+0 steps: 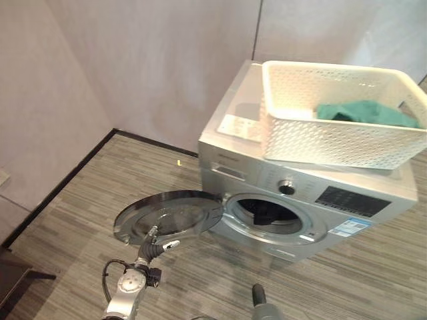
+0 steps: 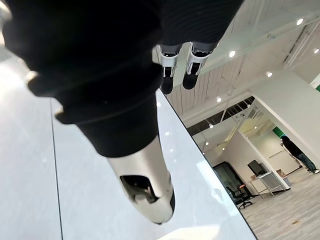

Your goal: Grab the laundry basket,head to the washer,open it,put in the laundry and shut it.

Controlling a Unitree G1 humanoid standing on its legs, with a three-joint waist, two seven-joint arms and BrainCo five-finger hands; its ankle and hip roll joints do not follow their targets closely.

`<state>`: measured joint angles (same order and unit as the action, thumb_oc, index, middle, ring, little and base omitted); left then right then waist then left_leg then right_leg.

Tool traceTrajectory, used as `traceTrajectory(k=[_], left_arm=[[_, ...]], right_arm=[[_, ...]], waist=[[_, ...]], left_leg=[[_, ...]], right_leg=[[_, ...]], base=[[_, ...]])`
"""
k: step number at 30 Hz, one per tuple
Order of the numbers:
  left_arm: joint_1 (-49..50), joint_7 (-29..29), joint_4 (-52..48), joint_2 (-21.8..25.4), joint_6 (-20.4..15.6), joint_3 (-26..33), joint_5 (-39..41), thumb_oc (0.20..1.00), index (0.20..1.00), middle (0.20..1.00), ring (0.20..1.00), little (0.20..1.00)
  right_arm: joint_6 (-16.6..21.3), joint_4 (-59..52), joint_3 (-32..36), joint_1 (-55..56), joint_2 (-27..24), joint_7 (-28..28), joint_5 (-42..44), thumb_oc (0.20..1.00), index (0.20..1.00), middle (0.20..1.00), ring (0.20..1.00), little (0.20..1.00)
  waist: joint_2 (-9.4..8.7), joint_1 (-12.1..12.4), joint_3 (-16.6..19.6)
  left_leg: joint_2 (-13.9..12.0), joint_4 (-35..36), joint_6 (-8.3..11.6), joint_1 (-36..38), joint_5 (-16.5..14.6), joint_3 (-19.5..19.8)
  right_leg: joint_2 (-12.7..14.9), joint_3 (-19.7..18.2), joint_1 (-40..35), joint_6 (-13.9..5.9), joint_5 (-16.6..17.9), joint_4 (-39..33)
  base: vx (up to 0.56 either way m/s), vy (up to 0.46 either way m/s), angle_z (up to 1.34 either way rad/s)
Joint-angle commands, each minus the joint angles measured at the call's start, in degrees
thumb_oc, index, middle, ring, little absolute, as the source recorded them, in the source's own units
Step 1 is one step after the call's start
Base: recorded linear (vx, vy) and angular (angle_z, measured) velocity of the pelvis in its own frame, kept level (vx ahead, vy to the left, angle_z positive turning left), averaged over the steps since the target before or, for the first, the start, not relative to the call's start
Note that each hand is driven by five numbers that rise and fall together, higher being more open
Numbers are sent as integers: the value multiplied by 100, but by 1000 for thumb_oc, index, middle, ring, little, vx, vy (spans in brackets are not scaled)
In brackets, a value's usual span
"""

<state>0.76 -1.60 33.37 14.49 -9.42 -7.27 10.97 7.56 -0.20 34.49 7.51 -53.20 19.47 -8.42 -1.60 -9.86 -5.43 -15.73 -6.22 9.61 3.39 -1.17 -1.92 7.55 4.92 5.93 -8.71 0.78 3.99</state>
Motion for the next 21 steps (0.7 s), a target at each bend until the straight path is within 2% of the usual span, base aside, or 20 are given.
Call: traceTrajectory(k=[1, 3, 5, 7, 9, 11, 13, 14, 15, 17, 19, 20, 21], left_arm=[[-167, -105, -302, 683, -161, 2, 271, 1000, 1000, 1000, 1000, 1000], [-234, -117, -321, 630, -162, -99, 205, 1000, 1000, 1000, 1000, 1000], [-248, -3, -363, 657, -138, -212, 272, 1000, 1000, 1000, 1000, 1000], [-177, 85, -390, 694, -160, -311, 153, 1000, 1000, 1000, 1000, 1000], [-47, 300, -293, 783, -127, -508, -53, 1000, 1000, 1000, 1000, 1000], [-34, 303, -296, 776, -128, -490, -55, 1000, 1000, 1000, 1000, 1000], [197, 483, -228, 860, -101, -492, -25, 1000, 1000, 1000, 1000, 1000], [232, 528, -222, 868, -91, -496, -21, 1000, 1000, 1000, 1000, 1000], [242, 529, -224, 855, -90, -483, -21, 1000, 1000, 1000, 1000, 1000], [271, 583, -162, 860, -95, -548, 43, 1000, 1000, 1000, 1000, 1000], [266, 590, -124, 849, -97, -582, 81, 1000, 1000, 1000, 1000, 1000], [254, 632, -89, 835, -95, -661, 167, 1000, 1000, 1000, 1000, 1000], [204, 650, -58, 869, -81, -810, 224, 1000, 1000, 1000, 1000, 1000]], right_arm=[[298, -716, 478, 19, -3, -207, 522, 1000, 1000, 1000, 1000, 1000], [326, -696, 534, 98, -20, -252, 628, 1000, 1000, 1000, 1000, 1000], [266, -632, 499, 73, 6, -326, 823, 1000, 1000, 1000, 1000, 1000], [326, -552, 271, -100, 24, -426, 842, 1000, 1000, 1000, 1000, 1000], [245, -189, 55, -336, -186, -674, 1193, 1000, 1000, 1000, 1000, 1000], [258, -150, 15, -375, -217, -678, 1208, 1000, 1000, 1000, 1000, 1000], [-21, 582, -505, -614, -1092, -1291, 1428, 1000, 1000, 1000, 1000, 1000], [-112, 835, -688, -634, -1354, -1508, 1361, 1000, 1000, 1000, 1000, 1000], [-97, 876, -745, -690, -1383, -1510, 1368, 1000, 1000, 1000, 1000, 1000], [-247, 1591, -1172, -1022, -1980, -1771, 1310, 1000, 1000, 1000, 1000, 1000], [-260, 1918, -1473, -1283, -2177, -1886, 1357, 1000, 1000, 1000, 1000, 1000], [-379, 2685, -2491, -2200, -2614, -2132, 1220, 1000, 1000, 1000, 1000, 1000], [-498, 3280, -3141, -2879, -2848, -2289, 1064, 1000, 1000, 1000, 1000, 1000]], waist=[[-660, 140, 152], [-693, 169, 132], [-703, 156, 120], [-697, 211, 161], [-649, 249, 261], [-648, 253, 254], [-640, 378, 329], [-642, 417, 351], [-632, 415, 350], [-646, 481, 375], [-643, 506, 379], [-638, 550, 391], [-665, 638, 382]], left_leg=[[261, -759, -390, -45, -344, -151], [427, -411, -477, -467, -505, -241], [290, -49, -410, -604, -457, -386], [455, -7, -405, -648, -543, -217], [498, 153, -416, -511, -579, -357], [504, 189, -420, -467, -568, -385], [605, 519, -409, -131, -526, -592], [619, 604, -402, -59, -510, -633], [621, 630, -402, -32, -502, -651], [634, 782, -359, 72, -434, -724], [642, 843, -343, 118, -418, -749], [644, 956, -307, 201, -369, -789], [629, 977, -279, 201, -332, -779]], right_leg=[[343, -212, 110, -184, -17, 203], [426, -13, -44, -188, -192, 109], [443, 16, 34, -180, -221, 218], [446, 11, 79, -213, -165, 243], [554, 61, -54, -289, -1, 66], [555, 42, -81, -295, 20, 30], [676, 7, -190, -388, 321, -309], [703, 10, -213, -412, 365, -413], [701, -2, -227, -415, 376, -433], [757, 50, -288, -467, 468, -628], [767, 61, -306, -480, 489, -706], [782, 93, -343, -497, 524, -821], [774, 119, -359, -495, 522, -847]], base=[[7, -144, 5], [-10, -37, 18], [4, -5, 60], [57, 39, 26], [107, 103, -4], [47, 62, 2], [59, 110, -20], [35, 67, -24], [15, 28, -31], [-5, 25, -22], [-5, 9, -2], [-3, -4, -10], [1, -8, -13]])
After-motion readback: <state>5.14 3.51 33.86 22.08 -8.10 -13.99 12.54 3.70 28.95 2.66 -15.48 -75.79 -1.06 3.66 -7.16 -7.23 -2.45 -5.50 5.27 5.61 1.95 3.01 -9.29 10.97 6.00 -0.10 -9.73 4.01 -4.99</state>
